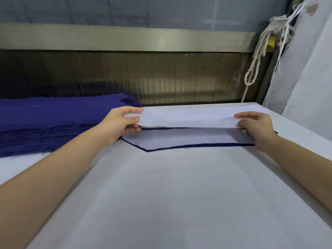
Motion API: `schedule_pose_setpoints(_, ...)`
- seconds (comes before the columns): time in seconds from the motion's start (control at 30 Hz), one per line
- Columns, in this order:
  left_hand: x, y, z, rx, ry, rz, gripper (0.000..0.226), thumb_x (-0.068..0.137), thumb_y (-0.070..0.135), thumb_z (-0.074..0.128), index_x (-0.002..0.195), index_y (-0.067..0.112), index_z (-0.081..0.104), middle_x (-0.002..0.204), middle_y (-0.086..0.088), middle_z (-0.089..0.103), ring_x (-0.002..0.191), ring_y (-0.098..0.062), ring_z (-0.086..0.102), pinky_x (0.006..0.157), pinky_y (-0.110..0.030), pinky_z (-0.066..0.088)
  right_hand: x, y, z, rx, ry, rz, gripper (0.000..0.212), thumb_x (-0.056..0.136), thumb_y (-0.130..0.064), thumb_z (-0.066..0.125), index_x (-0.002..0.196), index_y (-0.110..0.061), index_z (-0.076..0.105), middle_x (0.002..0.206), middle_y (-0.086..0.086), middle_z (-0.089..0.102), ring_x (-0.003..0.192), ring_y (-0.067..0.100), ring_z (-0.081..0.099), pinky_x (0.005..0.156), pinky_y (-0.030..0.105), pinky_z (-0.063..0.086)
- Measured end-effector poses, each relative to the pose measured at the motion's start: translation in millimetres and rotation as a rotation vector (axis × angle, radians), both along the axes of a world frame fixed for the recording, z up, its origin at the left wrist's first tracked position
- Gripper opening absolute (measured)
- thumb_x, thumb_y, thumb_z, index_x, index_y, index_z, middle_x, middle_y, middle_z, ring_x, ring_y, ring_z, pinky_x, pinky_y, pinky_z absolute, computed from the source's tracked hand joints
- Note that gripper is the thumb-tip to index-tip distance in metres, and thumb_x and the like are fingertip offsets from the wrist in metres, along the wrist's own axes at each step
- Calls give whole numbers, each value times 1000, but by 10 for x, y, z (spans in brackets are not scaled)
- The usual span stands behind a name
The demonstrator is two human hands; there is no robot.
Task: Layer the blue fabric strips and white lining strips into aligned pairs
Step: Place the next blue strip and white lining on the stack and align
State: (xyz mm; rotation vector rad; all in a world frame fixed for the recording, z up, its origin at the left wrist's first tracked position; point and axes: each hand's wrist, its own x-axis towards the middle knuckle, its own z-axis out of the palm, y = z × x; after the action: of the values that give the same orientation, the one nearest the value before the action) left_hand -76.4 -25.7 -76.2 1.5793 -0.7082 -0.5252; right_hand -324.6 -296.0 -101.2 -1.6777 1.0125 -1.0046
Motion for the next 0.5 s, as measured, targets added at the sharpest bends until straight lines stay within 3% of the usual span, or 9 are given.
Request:
schedule_pose_setpoints(0.2,-39,38,-66,61,-157,51,18,91,4,58,106,10,65,81,-5,60,63,-17,57,61,-18,56,-165,0,-2,-143,44,16,24,81,1,58,82,-19,71,86,-1,65,75,11,54,74,21,43)
schedule_pose_setpoints(0.33,-68,66,-105,34,-244,83,12,92,11,57,97,13,68,84,2,64,62,-14,59,55,-14,50,-228,-65,-1,-162,2,9,16,86,-8,60,82,-18,72,84,-11,66,72,1,54,70,15,40)
schedule_pose_setpoints(0.5,-73,74,-172,102,-281,79,15,87,4,63,91,17,69,83,-5,66,63,-17,62,69,-28,51,-303,-161,-76,-177,118,1,23,80,-3,59,93,-18,71,98,0,62,87,18,54,77,27,43)
